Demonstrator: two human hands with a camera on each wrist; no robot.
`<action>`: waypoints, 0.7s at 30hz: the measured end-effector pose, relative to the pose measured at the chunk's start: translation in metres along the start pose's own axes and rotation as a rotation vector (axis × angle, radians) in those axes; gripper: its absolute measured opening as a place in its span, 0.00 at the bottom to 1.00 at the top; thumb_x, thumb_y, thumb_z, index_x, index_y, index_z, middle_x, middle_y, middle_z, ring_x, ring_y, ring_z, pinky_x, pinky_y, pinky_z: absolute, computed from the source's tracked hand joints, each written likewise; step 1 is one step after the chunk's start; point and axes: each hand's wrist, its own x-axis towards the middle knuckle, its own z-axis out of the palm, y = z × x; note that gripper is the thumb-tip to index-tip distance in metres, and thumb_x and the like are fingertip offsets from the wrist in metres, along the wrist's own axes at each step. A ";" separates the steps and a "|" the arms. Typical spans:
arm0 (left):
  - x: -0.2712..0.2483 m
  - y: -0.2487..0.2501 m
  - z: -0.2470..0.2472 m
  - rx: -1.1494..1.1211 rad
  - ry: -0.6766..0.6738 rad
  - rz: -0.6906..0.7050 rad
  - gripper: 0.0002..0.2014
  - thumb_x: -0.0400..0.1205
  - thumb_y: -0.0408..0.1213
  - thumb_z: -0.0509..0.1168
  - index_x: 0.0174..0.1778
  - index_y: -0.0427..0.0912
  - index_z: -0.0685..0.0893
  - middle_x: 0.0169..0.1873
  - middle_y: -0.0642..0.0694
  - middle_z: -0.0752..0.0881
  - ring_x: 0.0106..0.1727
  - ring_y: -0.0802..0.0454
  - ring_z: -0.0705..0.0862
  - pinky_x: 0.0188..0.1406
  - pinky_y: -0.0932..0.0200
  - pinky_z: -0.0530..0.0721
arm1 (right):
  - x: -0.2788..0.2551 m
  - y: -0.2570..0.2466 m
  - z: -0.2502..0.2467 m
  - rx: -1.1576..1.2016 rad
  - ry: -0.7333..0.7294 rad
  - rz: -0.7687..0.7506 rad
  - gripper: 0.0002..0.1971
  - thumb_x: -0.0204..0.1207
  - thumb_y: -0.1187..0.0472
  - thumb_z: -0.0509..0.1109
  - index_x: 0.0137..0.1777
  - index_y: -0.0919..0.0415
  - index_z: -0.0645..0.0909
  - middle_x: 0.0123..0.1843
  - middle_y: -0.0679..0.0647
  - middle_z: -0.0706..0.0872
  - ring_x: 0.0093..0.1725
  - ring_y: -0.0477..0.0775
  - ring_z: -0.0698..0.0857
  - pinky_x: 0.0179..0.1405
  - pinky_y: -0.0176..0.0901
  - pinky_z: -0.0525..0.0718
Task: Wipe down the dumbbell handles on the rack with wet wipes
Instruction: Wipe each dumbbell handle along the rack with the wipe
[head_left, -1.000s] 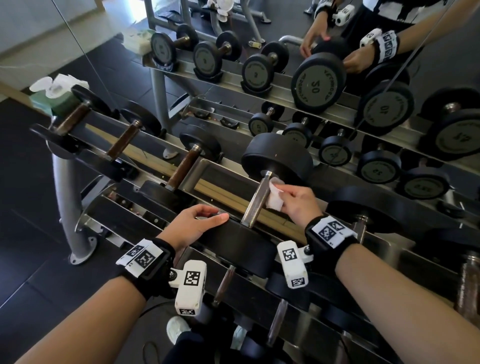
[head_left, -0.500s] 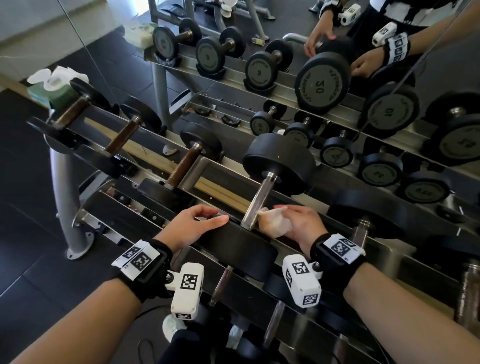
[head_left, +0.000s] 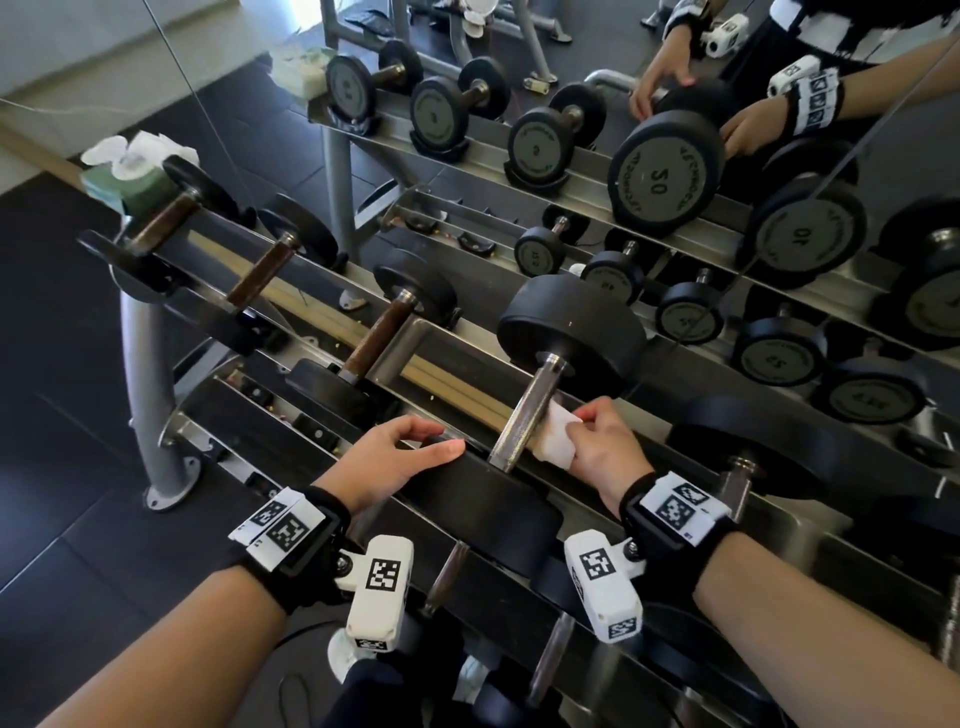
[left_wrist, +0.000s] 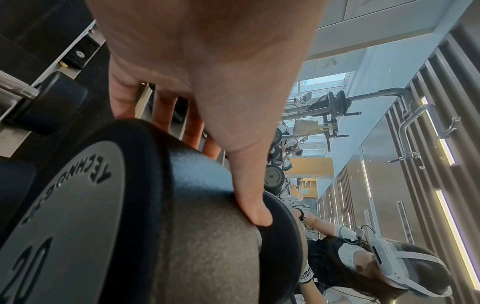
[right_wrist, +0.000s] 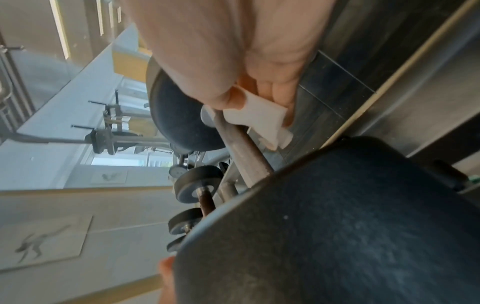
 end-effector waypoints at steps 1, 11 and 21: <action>0.000 0.000 0.000 0.003 -0.003 -0.003 0.35 0.60 0.68 0.71 0.63 0.56 0.83 0.57 0.55 0.85 0.56 0.57 0.86 0.60 0.57 0.83 | 0.002 -0.002 0.004 -0.033 -0.020 -0.020 0.08 0.78 0.61 0.64 0.44 0.45 0.72 0.57 0.69 0.83 0.55 0.71 0.85 0.59 0.70 0.83; -0.003 0.005 0.000 -0.010 -0.001 -0.004 0.31 0.62 0.67 0.70 0.60 0.59 0.82 0.55 0.60 0.84 0.50 0.65 0.84 0.37 0.76 0.75 | 0.008 0.003 0.008 0.186 -0.109 0.046 0.21 0.83 0.70 0.60 0.70 0.48 0.76 0.61 0.58 0.85 0.56 0.59 0.89 0.56 0.56 0.89; 0.002 0.002 -0.001 -0.036 -0.022 -0.014 0.30 0.61 0.66 0.71 0.59 0.60 0.82 0.55 0.56 0.85 0.46 0.66 0.86 0.33 0.78 0.78 | 0.020 -0.014 0.016 0.369 -0.098 0.136 0.16 0.84 0.72 0.62 0.66 0.57 0.80 0.58 0.62 0.87 0.54 0.59 0.89 0.65 0.59 0.84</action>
